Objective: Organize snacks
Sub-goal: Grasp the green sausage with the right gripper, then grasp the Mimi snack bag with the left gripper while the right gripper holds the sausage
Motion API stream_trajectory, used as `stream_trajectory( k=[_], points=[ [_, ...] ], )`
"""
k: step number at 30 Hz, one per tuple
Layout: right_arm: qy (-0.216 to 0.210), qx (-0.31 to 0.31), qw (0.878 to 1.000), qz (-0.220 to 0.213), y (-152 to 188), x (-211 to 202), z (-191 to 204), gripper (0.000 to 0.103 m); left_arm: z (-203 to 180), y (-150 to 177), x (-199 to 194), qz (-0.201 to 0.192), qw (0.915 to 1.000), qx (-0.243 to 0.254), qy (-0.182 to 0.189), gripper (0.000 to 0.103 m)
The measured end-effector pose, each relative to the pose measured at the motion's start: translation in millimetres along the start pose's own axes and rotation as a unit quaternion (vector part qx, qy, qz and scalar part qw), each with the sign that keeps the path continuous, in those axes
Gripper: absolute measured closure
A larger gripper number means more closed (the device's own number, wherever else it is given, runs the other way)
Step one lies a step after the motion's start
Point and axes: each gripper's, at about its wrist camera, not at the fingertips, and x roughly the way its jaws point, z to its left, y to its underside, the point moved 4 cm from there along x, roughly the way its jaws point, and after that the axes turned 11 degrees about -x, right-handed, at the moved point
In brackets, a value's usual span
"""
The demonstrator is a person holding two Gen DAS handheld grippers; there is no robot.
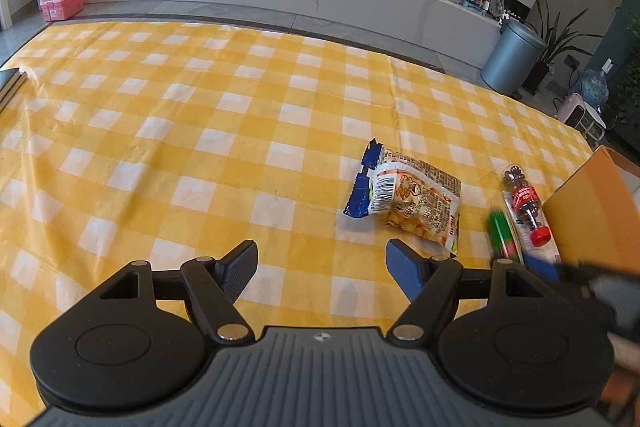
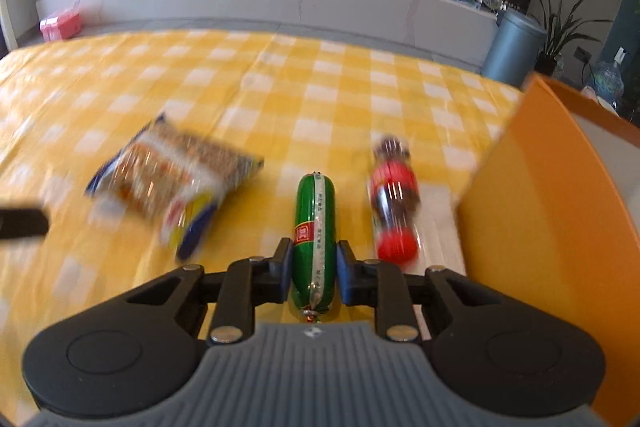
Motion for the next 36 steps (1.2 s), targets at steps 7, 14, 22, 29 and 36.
stream_trajectory(
  k=[7, 14, 22, 29, 36],
  points=[
    [-0.022, 0.052, 0.998, -0.005, 31.2, -19.9, -10.1, 0.082, -20.1, -4.2, -11.5, -0.008, 0.9957, 0.091, 0.016, 0.017],
    [-0.032, 0.048, 0.998, -0.003, 28.2, -17.4, -14.6, 0.082, -65.4, -15.1, -9.2, 0.013, 0.952, 0.295, 0.079, 0.014],
    [-0.041, 0.054, 0.998, -0.003, 28.1, -16.3, -18.5, 0.082, -111.6, 0.2, 31.2, 0.04, 0.8306, 0.555, 0.022, 0.014],
    [-0.033, 0.042, 0.999, -0.002, 27.7, -15.7, -15.1, 0.082, -125.3, 8.1, 76.5, 0.121, 0.7608, 0.634, 0.069, 0.014],
    [-0.034, 0.043, 0.999, -0.003, 27.6, -16.2, -14.4, 0.082, -136.2, 6.8, 104.0, 0.14, 0.7557, 0.636, 0.07, 0.011]
  ],
)
